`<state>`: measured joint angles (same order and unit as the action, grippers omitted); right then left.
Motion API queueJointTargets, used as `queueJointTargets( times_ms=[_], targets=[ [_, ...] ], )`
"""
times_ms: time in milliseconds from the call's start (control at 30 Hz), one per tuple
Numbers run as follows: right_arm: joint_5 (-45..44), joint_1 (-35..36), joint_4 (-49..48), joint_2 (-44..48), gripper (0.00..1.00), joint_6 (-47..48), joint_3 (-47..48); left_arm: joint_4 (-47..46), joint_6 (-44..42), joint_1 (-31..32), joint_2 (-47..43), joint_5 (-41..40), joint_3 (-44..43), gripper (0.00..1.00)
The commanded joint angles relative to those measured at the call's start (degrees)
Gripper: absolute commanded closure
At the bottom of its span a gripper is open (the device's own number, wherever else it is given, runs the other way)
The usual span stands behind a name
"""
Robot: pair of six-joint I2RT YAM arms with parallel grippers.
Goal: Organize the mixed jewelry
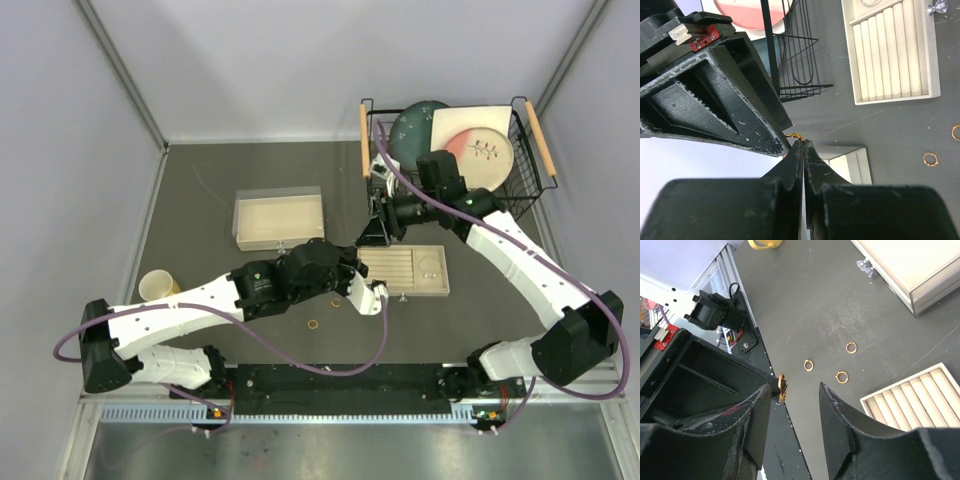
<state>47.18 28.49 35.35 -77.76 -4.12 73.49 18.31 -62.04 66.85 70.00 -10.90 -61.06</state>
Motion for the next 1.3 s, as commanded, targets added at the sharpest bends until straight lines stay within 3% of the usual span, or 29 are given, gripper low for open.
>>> queueJointTargets(
  times_ms=[0, 467, 600, 700, 833, 867, 1067, 1133, 1267],
  targets=[
    [-0.07, 1.04, -1.43, 0.06, 0.57, 0.87, 0.51, -0.55, 0.78, 0.39, 0.23, 1.05, -3.01, 1.0],
    [0.81, 2.18, -1.78, -1.34, 0.76, 0.87, 1.48, -0.46, 0.87, 0.74, 0.4, 1.49, -2.58, 1.0],
    [0.9, 2.71, -1.78, -1.35, 0.93, 0.87, 1.83, -0.46, 0.96, 0.74, 0.49, 1.4, -2.66, 1.0],
    [0.46, 2.89, -1.78, -0.99, 1.0, 0.96, 1.57, -0.38, 0.87, 0.74, 0.4, 0.62, -2.58, 1.0],
    [-2.0, 2.8, -0.99, 0.23, 1.0, 2.09, 1.04, -0.46, 0.96, 0.83, -0.12, -0.87, -2.05, 1.0],
    [-3.13, 2.71, -0.64, 0.5, 1.0, 2.53, 1.04, -0.55, 0.87, 0.74, -0.3, -1.23, -1.61, 0.98],
    [-7.0, 2.45, 2.52, 1.47, 1.0, 5.61, 2.35, -0.37, 0.69, 0.74, -1.44, -2.99, -0.21, 0.54],
    [-7.62, 1.66, 3.4, 1.64, 1.0, 6.14, 3.14, -0.29, 0.43, 0.74, -1.88, -3.25, 0.24, 0.46],
    [-10.52, 0.25, 4.81, 2.17, 1.0, 8.16, 3.85, 0.68, 0.69, -0.14, -2.76, -4.31, 0.77, 0.44]
  ],
)
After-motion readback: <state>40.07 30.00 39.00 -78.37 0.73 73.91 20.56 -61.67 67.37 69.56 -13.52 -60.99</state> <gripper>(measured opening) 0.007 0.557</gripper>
